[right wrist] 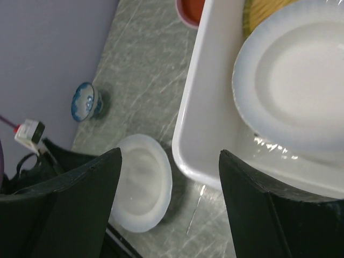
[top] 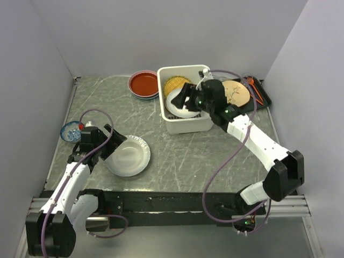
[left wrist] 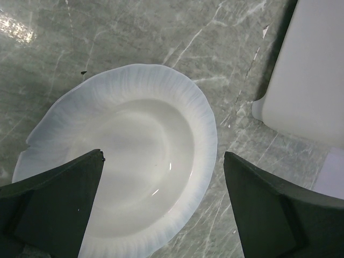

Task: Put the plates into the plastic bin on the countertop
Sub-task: Pick up the plate at the center of the board.

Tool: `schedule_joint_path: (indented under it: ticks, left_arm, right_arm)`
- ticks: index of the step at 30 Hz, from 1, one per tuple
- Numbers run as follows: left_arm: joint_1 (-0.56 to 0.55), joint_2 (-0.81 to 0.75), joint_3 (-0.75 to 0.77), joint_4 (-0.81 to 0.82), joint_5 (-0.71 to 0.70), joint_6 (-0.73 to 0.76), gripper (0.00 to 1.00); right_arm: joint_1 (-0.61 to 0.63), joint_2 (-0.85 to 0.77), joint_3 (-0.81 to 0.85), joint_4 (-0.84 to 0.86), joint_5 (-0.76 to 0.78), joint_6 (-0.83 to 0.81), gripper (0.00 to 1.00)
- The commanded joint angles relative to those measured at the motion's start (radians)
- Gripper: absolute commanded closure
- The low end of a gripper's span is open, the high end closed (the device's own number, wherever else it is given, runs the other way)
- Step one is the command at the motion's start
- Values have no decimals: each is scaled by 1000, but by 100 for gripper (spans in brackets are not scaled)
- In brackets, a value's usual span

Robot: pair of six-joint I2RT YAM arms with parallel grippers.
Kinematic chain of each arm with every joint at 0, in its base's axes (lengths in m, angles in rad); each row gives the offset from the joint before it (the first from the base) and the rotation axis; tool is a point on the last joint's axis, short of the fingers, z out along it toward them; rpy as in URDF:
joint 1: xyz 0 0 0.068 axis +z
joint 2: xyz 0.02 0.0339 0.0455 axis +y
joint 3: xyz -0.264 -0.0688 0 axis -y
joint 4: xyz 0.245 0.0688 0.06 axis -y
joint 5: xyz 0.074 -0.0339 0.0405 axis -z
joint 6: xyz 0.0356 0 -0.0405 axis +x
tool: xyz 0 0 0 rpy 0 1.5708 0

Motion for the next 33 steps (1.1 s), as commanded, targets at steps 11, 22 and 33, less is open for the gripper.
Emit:
schedule_joint_path:
  ticks: [11, 22, 33]
  left_arm:
    - [-4, 72, 65, 75, 56, 21, 1]
    - [-4, 40, 92, 26, 51, 39, 1]
    - [-4, -66, 95, -59, 33, 35, 1]
  right_arm:
    - [225, -25, -283, 159, 30, 133, 19]
    - [306, 41, -460, 417, -35, 274, 20]
    - [391, 232, -567, 782, -90, 476, 22]
